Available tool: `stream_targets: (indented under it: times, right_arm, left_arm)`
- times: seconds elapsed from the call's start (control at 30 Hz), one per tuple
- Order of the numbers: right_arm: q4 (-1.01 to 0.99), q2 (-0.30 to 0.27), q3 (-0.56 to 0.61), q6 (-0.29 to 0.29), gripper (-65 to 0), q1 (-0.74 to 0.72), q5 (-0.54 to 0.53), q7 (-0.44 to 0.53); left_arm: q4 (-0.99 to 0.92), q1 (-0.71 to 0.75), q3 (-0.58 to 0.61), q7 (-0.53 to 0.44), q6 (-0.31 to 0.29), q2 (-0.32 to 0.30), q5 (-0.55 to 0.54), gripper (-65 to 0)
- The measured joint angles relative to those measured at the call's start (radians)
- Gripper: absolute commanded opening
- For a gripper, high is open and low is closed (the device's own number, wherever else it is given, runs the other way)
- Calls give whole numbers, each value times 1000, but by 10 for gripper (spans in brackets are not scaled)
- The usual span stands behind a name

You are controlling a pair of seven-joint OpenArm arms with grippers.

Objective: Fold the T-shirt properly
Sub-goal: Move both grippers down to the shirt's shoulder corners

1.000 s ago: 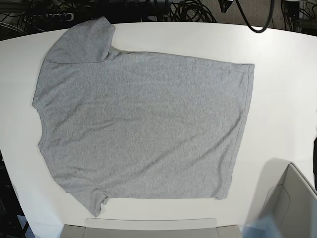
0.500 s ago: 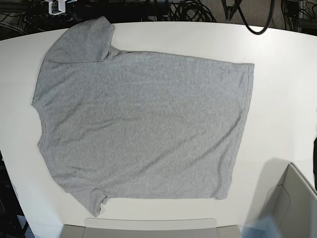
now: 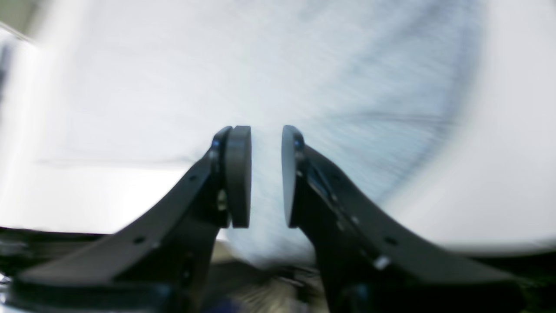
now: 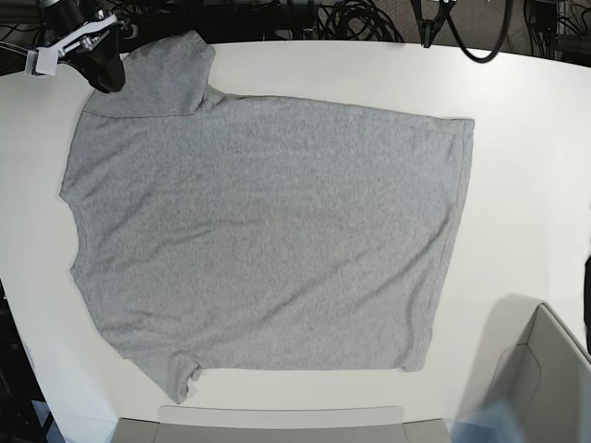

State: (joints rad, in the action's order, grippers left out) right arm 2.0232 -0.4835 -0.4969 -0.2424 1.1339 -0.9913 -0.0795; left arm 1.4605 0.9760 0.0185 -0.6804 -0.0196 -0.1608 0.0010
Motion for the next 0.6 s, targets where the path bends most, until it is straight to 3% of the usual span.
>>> stream_targets:
  times: [0.1, 0.2, 0.33, 0.4, 0.47, 0.6]
  right_arm:
    - [-18, 84, -105, -122, -529, -79, -48, -162]
    - [-35, 171, -213, -218, -529, -175, -33, -354]
    - [-93, 275, -391, -285, -529, -313, -39, -599]
    - [-153, 296, -467, -311, -529, -356, -26, -676]
    - [-201, 296, -492, -357, -530, -369, -29, -690]
    - [-305, 297, -491, -368, -531, -377, -30, -688]
  left_arm:
    - [50, 2, 0, 2, 2, -4, 1, -556]
    - [100, 2, -1, 32, 3, -6, 4, -553]
    - [132, -1, 11, 126, 1, -86, 12, -553]
    - [140, -17, 8, 131, 4, -111, 0, -553]
    - [143, -33, 6, 132, 8, -125, 0, -553]
    - [143, -40, 13, 134, -2, -138, 12, -553]
